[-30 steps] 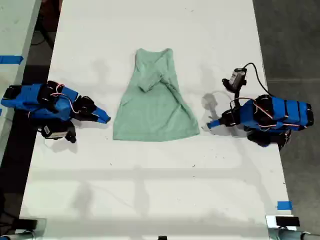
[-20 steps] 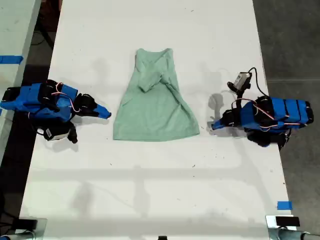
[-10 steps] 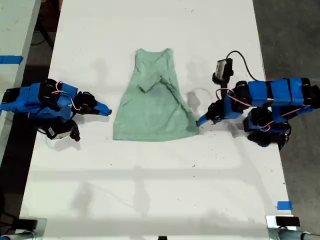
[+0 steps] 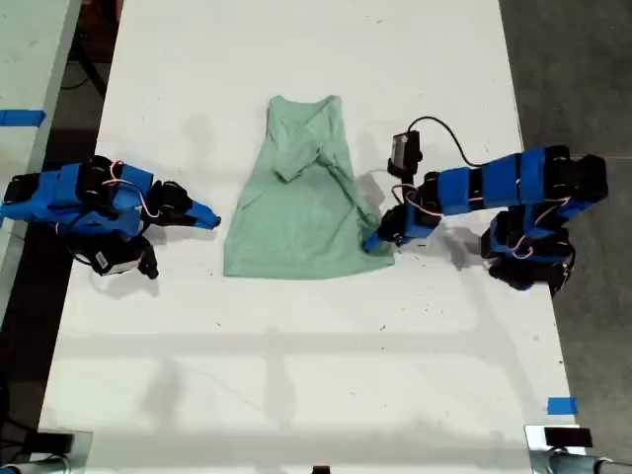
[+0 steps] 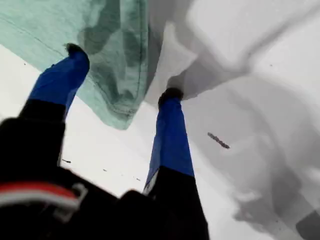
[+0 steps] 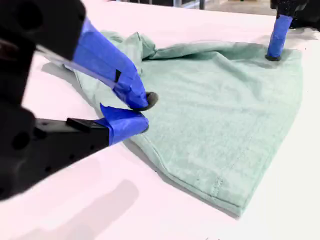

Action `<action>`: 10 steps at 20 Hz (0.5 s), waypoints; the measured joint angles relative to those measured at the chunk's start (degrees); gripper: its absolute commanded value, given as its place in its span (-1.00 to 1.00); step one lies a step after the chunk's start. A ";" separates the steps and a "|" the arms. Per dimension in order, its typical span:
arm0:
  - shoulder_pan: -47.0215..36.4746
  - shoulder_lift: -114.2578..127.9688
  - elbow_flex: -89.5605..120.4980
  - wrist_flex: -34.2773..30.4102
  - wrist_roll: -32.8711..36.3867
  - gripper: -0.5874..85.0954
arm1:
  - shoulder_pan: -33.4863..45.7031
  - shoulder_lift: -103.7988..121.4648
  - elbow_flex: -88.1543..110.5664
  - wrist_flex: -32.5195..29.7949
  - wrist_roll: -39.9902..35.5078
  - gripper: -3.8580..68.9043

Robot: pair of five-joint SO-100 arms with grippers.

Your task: Fold t shirt

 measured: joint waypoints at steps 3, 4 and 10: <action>0.00 0.00 0.00 0.00 0.00 -0.92 | 0.97 -0.62 0.00 -1.32 -0.26 -0.88; 0.00 0.00 0.00 0.00 0.00 -0.92 | 1.05 -0.62 0.00 -1.41 -0.26 -0.88; 0.00 0.00 0.00 0.00 0.00 -0.92 | -1.85 -9.23 -21.36 12.04 -2.37 -0.88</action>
